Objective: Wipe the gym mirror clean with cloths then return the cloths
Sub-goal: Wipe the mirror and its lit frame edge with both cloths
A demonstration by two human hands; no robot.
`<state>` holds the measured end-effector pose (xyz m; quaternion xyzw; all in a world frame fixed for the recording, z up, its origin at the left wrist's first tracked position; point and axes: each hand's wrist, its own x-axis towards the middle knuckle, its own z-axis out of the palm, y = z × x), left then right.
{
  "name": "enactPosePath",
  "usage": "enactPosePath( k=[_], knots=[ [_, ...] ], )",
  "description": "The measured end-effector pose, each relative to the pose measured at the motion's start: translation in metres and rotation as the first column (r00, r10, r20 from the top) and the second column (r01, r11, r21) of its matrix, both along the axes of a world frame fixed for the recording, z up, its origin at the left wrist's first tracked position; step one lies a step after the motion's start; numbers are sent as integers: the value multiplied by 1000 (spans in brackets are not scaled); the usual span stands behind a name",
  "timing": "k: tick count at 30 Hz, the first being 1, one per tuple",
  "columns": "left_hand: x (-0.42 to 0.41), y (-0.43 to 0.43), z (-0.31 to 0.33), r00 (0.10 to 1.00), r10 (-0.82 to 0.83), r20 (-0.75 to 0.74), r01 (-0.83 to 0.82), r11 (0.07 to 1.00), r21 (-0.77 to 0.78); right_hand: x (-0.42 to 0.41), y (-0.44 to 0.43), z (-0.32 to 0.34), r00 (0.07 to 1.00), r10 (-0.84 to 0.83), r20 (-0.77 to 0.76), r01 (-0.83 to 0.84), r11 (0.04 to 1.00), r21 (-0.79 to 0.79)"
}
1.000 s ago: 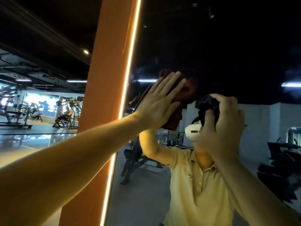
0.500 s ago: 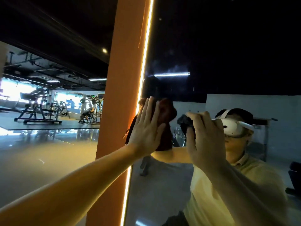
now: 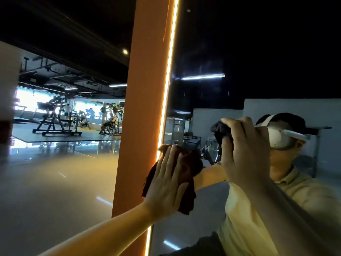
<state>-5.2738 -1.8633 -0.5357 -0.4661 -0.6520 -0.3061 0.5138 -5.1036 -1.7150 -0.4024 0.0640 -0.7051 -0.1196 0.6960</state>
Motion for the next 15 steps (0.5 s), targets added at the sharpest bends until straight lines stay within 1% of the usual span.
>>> enactPosePath(
  k=[2, 4, 5, 7, 9, 10, 12, 15],
  knots=[
    [0, -8, 2, 999, 1, -32, -4, 997, -72, 3, -1, 0, 1000, 3, 1, -3, 1000, 6],
    [4, -11, 37, 998, -9, -68, 1, 994, -108, 5, -2, -1, 1000, 10, 10, -10, 1000, 7],
    [8, -9, 65, 998, -13, -66, 6, 996, -92, 6, -2, -2, 1000, 13, 13, -13, 1000, 0],
    [21, 6, 126, 1000, -12, -14, 12, 1000, 19, 6, -3, -2, 1000, 19, 9, -19, 1000, -15],
    [39, 24, 166, 996, -22, 83, 9, 988, 154, 6, -2, -2, 999, 45, 5, -45, 999, -23],
    [46, 31, 173, 994, -25, 108, 2, 978, 209, 7, -2, -2, 998, 67, -1, -67, 997, -33],
    [48, 39, 163, 997, -24, 78, 3, 965, 261, 10, 1, -5, 993, 119, -17, -120, 991, -66],
    [32, 33, 118, 998, -39, -41, 46, 982, 184, 12, 3, -14, 993, 116, -27, -117, 992, -49]
  ],
)
